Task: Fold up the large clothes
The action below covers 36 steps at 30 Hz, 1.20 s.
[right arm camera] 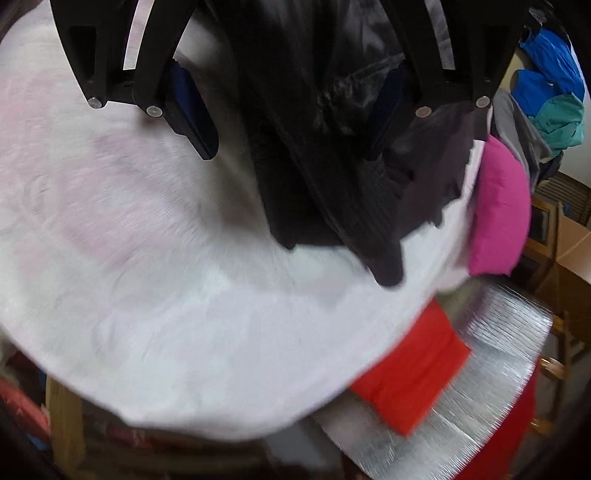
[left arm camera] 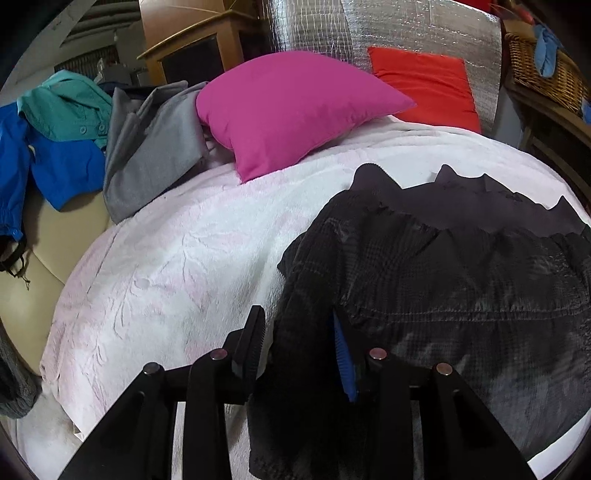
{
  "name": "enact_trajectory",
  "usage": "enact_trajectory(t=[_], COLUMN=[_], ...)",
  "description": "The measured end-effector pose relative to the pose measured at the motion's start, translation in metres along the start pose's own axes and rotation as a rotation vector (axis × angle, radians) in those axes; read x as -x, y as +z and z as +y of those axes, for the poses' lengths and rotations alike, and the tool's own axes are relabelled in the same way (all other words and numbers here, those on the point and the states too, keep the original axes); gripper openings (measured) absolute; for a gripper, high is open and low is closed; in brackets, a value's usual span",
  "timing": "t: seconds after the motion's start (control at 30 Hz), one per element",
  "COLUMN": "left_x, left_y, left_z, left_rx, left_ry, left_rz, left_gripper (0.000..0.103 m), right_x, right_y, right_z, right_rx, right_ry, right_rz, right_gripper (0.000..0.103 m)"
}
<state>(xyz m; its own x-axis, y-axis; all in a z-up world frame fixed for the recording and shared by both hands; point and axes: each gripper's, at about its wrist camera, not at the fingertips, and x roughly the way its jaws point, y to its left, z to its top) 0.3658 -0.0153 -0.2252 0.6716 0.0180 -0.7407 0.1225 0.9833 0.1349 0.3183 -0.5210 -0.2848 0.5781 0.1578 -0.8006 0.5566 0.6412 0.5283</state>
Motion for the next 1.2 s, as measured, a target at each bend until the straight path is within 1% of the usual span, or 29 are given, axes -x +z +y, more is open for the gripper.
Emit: enact_trajectory(t=[0.03, 0.07, 0.1, 0.13, 0.2, 0.23, 0.3, 0.33, 0.4, 0.47, 0.53, 0.57, 0.6, 0.73, 0.77, 0.8, 0.87, 0.93, 1.07, 1.1, 1.13, 1.17, 1.2], left_x=[0.000, -0.001, -0.001, -0.001, -0.001, -0.001, -0.001, -0.002, -0.001, 0.000, 0.000, 0.000, 0.000, 0.000, 0.000, 0.000, 0.000, 0.000, -0.001, -0.001, -0.001, -0.001, -0.001], left_y=[0.000, 0.001, 0.001, 0.002, 0.001, 0.001, 0.001, 0.001, 0.001, 0.001, 0.001, 0.001, 0.000, -0.001, 0.000, -0.001, 0.000, 0.000, -0.001, -0.001, -0.001, 0.000, 0.000], left_z=[-0.001, -0.002, -0.003, -0.004, -0.006, -0.006, -0.005, -0.006, -0.006, -0.007, -0.006, -0.006, -0.006, -0.005, -0.004, -0.004, -0.003, -0.003, -0.004, -0.004, -0.004, -0.003, -0.003], left_rx=[-0.004, -0.009, -0.012, -0.017, -0.024, -0.024, -0.024, -0.025, -0.026, -0.026, -0.025, -0.024, -0.024, -0.026, -0.026, -0.025, -0.021, -0.024, -0.030, -0.031, -0.030, -0.027, -0.025], left_ry=[0.003, 0.003, 0.004, 0.008, 0.019, 0.020, 0.022, 0.023, 0.029, 0.034, 0.037, 0.039, 0.041, 0.045, 0.046, 0.045, 0.043, 0.045, 0.049, 0.049, 0.049, 0.046, 0.046], left_rz=[-0.003, -0.004, -0.004, -0.007, -0.012, -0.011, -0.012, -0.013, -0.016, -0.020, -0.021, -0.021, -0.021, -0.022, -0.023, -0.022, -0.021, -0.022, -0.021, -0.021, -0.020, -0.019, -0.019], left_gripper=[0.037, 0.037, 0.037, 0.037, 0.037, 0.037, 0.037, 0.037, 0.037, 0.037, 0.037, 0.037, 0.037, 0.037, 0.037, 0.037, 0.038, 0.038, 0.038, 0.038, 0.038, 0.038, 0.038], right_x=[-0.006, -0.004, -0.005, -0.006, -0.001, 0.003, 0.010, 0.010, 0.002, -0.014, -0.007, -0.005, 0.000, 0.020, 0.025, 0.027, 0.025, 0.018, -0.019, -0.025, -0.027, -0.027, -0.024], right_y=[0.000, -0.001, -0.001, -0.002, -0.004, -0.006, -0.008, -0.007, -0.007, -0.006, -0.008, -0.006, -0.007, -0.007, -0.005, -0.002, 0.004, 0.008, 0.010, 0.010, 0.010, 0.008, 0.005], right_z=[0.003, 0.006, 0.012, 0.016, 0.026, 0.030, 0.035, 0.034, 0.026, 0.018, 0.017, 0.021, 0.021, 0.015, 0.013, 0.012, 0.014, 0.014, 0.017, 0.017, 0.021, 0.025, 0.029], right_rx=[0.013, 0.039, 0.071, 0.085, 0.114, 0.136, 0.168, 0.164, 0.142, 0.127, 0.116, 0.114, 0.107, 0.049, 0.024, 0.007, -0.014, -0.031, -0.053, -0.047, -0.017, 0.017, 0.052], right_ry=[-0.020, -0.036, -0.033, -0.013, -0.026, -0.031, -0.034, -0.034, -0.046, -0.064, -0.066, -0.071, -0.076, -0.033, -0.017, -0.002, 0.020, 0.013, -0.022, -0.035, -0.045, -0.053, -0.048], right_rz=[0.000, -0.017, -0.024, -0.021, -0.069, -0.094, -0.148, -0.157, -0.133, -0.073, -0.089, -0.099, -0.110, -0.166, -0.182, -0.191, -0.182, -0.146, -0.016, -0.004, -0.019, -0.032, -0.047], right_gripper=[0.083, 0.078, 0.057, 0.049, 0.041, 0.041, 0.041, 0.041, 0.042, 0.047, 0.050, 0.056, 0.063, 0.071, 0.078, 0.081, 0.081, 0.081, 0.081, 0.082, 0.081, 0.073, 0.061])
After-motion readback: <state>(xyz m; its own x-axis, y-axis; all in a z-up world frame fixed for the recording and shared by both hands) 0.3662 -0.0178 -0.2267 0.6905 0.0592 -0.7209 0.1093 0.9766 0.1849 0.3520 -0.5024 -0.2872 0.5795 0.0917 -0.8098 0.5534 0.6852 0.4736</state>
